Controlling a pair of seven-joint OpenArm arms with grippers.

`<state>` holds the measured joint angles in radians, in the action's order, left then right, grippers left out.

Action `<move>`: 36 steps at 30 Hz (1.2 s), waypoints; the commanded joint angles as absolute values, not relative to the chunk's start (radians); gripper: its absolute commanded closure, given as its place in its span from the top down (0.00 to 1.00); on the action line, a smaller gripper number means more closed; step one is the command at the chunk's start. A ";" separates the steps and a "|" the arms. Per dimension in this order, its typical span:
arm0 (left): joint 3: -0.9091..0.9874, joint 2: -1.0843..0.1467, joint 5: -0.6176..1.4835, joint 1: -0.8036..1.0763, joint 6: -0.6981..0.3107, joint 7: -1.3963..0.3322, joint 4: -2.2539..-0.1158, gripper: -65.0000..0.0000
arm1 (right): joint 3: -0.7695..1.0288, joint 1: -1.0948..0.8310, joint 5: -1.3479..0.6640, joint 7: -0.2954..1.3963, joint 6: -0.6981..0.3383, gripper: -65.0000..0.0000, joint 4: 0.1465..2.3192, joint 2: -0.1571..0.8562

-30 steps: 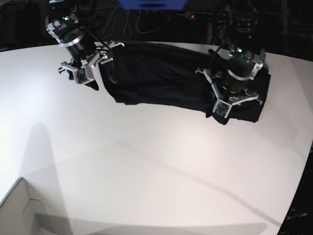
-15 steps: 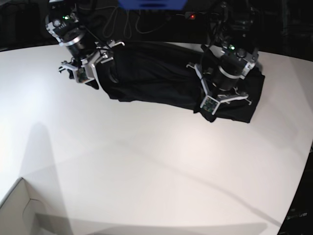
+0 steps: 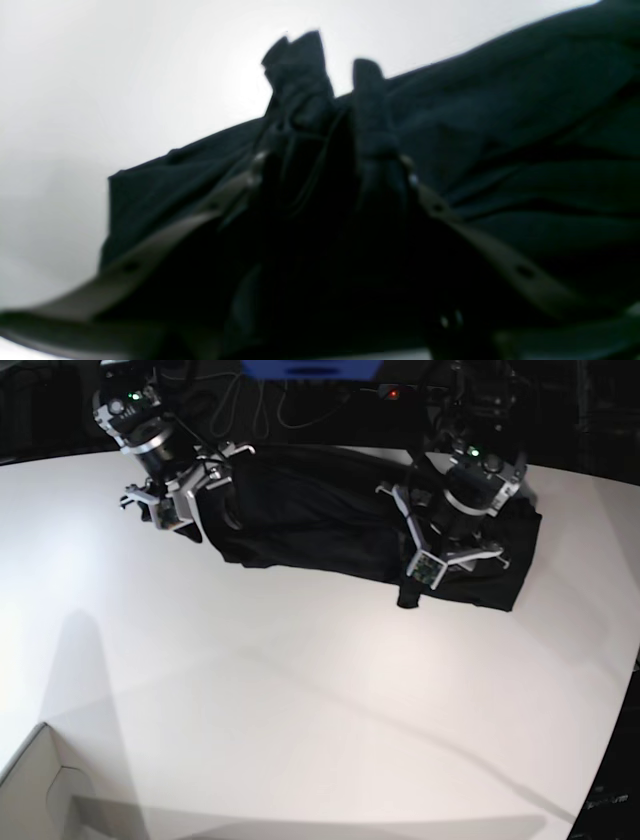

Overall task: Layout the t-shirt on the table in an organized manner, then fold the t-shirt properly
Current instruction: 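Lay the folded end onto the strip and press it with the left gripper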

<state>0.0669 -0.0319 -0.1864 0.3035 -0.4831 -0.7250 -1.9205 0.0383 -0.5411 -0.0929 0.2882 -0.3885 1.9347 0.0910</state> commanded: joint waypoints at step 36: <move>0.532 -0.028 0.268 0.205 -0.481 -0.710 -1.879 0.37 | 0.038 -0.538 -0.107 0.262 -0.390 0.56 1.956 0.093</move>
<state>0.5327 -0.0223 0.2584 0.2119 -0.4793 -0.7265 -1.8652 0.0368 -0.5377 -0.0929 0.2882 -0.3885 1.9350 0.0906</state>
